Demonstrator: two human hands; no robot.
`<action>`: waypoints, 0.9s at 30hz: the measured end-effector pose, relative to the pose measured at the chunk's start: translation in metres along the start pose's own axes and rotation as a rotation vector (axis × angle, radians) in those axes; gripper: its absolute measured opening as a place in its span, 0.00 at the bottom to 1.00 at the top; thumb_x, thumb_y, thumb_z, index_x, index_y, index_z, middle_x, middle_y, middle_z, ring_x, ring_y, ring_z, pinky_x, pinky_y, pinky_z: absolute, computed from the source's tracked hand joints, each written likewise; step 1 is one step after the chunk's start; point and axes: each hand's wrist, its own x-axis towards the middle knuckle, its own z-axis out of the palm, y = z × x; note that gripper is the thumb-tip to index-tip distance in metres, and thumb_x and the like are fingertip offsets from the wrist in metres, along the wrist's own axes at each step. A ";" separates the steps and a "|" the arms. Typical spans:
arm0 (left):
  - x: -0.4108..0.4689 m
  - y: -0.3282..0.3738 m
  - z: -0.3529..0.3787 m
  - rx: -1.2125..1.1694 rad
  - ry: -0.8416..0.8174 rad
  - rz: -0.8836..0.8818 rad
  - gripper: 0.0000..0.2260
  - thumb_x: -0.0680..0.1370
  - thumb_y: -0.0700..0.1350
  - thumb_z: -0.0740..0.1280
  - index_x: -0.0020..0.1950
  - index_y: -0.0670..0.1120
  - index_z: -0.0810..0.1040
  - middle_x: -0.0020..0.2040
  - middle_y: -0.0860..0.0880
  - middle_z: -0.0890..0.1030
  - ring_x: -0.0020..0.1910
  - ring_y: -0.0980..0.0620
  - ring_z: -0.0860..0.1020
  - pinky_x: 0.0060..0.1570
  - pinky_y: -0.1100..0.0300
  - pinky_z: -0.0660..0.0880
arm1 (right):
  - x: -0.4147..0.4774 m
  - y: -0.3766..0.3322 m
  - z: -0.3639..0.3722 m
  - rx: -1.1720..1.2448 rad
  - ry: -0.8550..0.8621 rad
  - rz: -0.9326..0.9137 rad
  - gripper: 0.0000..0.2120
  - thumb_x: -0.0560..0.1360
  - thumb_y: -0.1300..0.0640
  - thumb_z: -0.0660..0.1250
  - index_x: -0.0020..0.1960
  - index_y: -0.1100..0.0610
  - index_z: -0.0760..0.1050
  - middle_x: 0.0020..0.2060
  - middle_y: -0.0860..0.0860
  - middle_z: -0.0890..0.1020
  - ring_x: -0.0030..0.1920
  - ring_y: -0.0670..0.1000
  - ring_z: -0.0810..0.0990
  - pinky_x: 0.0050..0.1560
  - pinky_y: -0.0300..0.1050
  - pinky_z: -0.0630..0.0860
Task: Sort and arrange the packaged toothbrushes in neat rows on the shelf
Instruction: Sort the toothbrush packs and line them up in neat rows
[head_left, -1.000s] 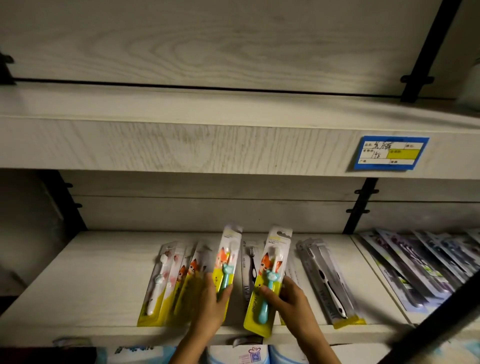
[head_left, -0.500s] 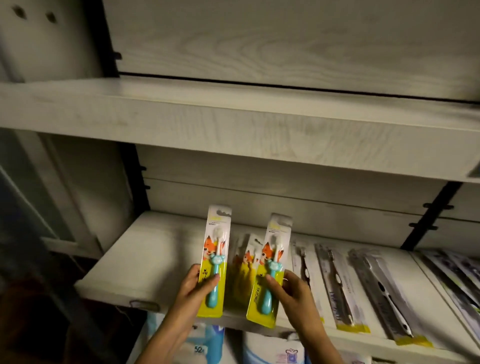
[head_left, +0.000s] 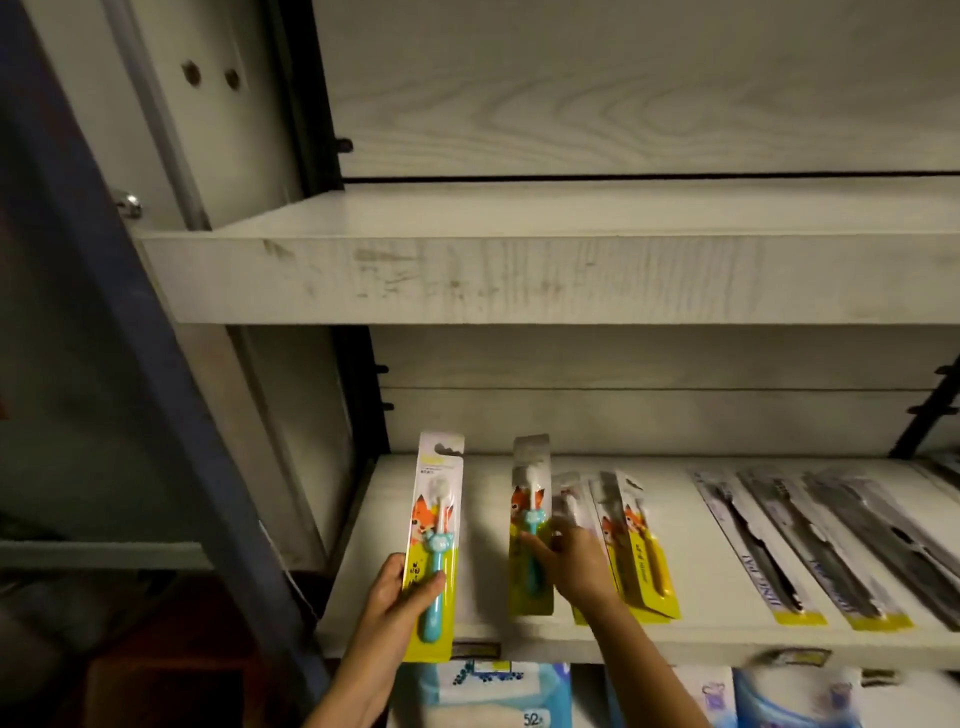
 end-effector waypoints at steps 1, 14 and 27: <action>0.001 0.001 -0.003 -0.002 -0.001 -0.005 0.06 0.74 0.32 0.66 0.47 0.41 0.77 0.38 0.49 0.82 0.35 0.58 0.80 0.35 0.67 0.75 | 0.007 -0.004 0.006 -0.057 -0.002 0.025 0.18 0.75 0.48 0.66 0.60 0.58 0.73 0.53 0.55 0.81 0.52 0.53 0.81 0.49 0.44 0.79; 0.005 0.001 -0.018 -0.031 -0.075 -0.051 0.13 0.64 0.41 0.73 0.46 0.39 0.77 0.36 0.45 0.80 0.34 0.55 0.78 0.33 0.68 0.74 | 0.017 0.017 0.048 -0.527 0.058 0.135 0.18 0.79 0.58 0.59 0.69 0.54 0.64 0.69 0.55 0.64 0.61 0.55 0.76 0.59 0.48 0.75; 0.015 -0.011 0.002 -0.036 -0.107 -0.155 0.11 0.68 0.36 0.73 0.48 0.40 0.77 0.40 0.43 0.82 0.43 0.47 0.77 0.45 0.56 0.72 | 0.024 0.050 0.015 -0.604 0.098 0.160 0.18 0.81 0.53 0.55 0.70 0.50 0.65 0.69 0.55 0.66 0.61 0.54 0.75 0.57 0.47 0.77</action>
